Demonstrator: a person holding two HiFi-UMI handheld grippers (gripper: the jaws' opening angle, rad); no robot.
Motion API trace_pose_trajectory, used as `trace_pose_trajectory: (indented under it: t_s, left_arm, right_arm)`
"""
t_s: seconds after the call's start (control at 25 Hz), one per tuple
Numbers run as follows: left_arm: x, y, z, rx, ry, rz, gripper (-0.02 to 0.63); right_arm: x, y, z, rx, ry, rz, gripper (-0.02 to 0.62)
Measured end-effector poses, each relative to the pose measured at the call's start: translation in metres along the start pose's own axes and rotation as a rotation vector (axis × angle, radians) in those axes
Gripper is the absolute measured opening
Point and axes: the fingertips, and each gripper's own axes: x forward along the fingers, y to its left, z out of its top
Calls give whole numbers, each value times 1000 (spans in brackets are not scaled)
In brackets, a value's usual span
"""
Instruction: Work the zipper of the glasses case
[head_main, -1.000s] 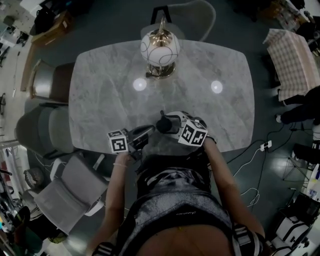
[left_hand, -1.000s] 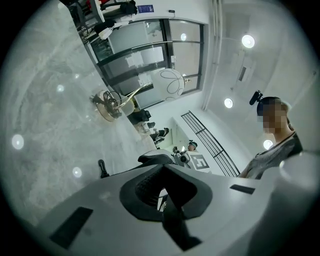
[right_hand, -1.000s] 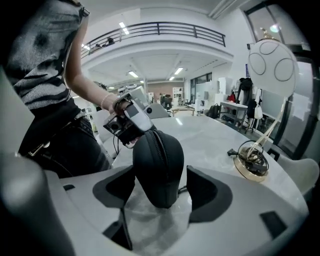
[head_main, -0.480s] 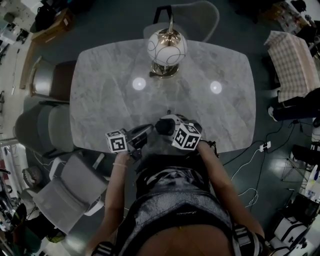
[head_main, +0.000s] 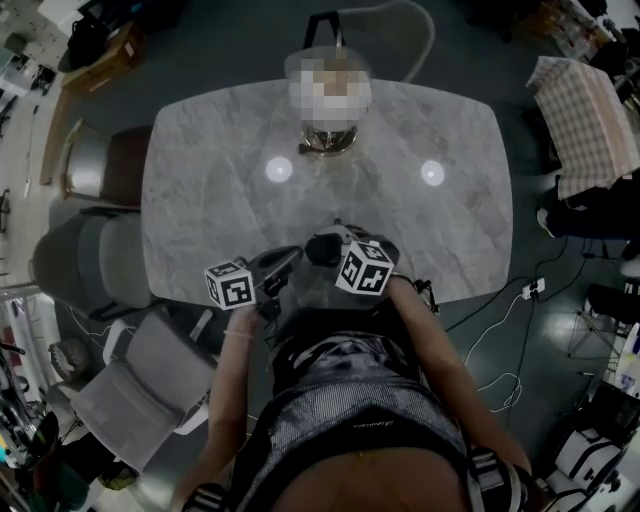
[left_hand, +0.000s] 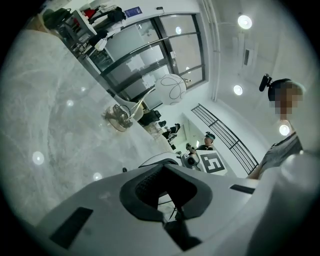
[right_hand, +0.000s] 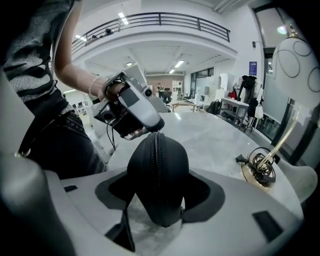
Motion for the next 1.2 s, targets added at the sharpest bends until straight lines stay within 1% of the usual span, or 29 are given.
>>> trace_pose_trajectory:
  t_s: [0.2,0.44,0.56,0.68,0.84,1.0,1.2]
  left_arm:
    - [-3,-1,2,-19,-17,5,8]
    - [2,-16,7,-22,-29,-36,8]
    - [7,-20,9,3,-13,-11,7]
    - [8,-20,9,69,36,41,7]
    - [12,-24,8,201,134,112,8]
    - [21,-29,6,254,186,129,8]
    - [33,-36,4,351,242,161,8]
  right_arm:
    - [2,0,2,-10,13,2,308]
    - [7,0,6,-20,32,10,307]
    - [11,-1,6,-8,36,12,307]
    - [13,-1,6,-12,43,18,307]
    - [13,-2,6,-15,55,21,307]
    - [13,-2,6,-6,56,21,307]
    - [8,-4,5,13,49,11,307]
